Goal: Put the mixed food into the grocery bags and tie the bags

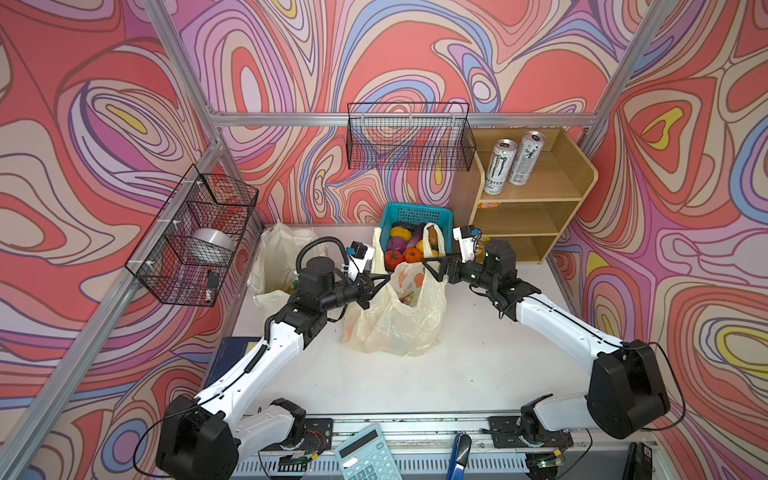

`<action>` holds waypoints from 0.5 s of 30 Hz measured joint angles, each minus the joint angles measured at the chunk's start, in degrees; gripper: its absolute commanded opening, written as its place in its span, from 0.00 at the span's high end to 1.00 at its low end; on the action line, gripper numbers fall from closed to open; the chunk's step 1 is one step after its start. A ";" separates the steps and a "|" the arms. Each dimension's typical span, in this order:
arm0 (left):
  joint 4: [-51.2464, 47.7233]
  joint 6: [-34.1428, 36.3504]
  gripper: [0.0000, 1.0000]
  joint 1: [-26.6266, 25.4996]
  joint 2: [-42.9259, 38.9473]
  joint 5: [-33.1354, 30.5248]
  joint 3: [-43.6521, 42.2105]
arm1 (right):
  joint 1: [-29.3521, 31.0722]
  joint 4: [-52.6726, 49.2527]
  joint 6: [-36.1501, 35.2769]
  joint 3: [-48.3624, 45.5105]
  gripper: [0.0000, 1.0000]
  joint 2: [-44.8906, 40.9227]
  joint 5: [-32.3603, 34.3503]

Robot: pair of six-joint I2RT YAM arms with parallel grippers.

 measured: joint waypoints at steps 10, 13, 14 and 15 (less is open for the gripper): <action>0.79 -0.44 1.00 0.00 0.04 0.20 0.00 | -0.02 1.97 0.17 -0.81 0.31 3.52 -1.75; 1.05 -0.72 1.00 0.00 0.09 0.17 0.00 | -0.07 2.29 0.57 -1.49 0.70 3.76 -1.68; 1.18 -0.90 1.00 0.00 0.09 0.15 0.00 | -0.13 2.25 0.55 -1.51 0.84 3.76 -1.66; 1.22 -1.07 1.00 0.00 0.11 0.04 0.00 | -0.20 2.25 0.52 -1.51 0.94 3.76 -1.62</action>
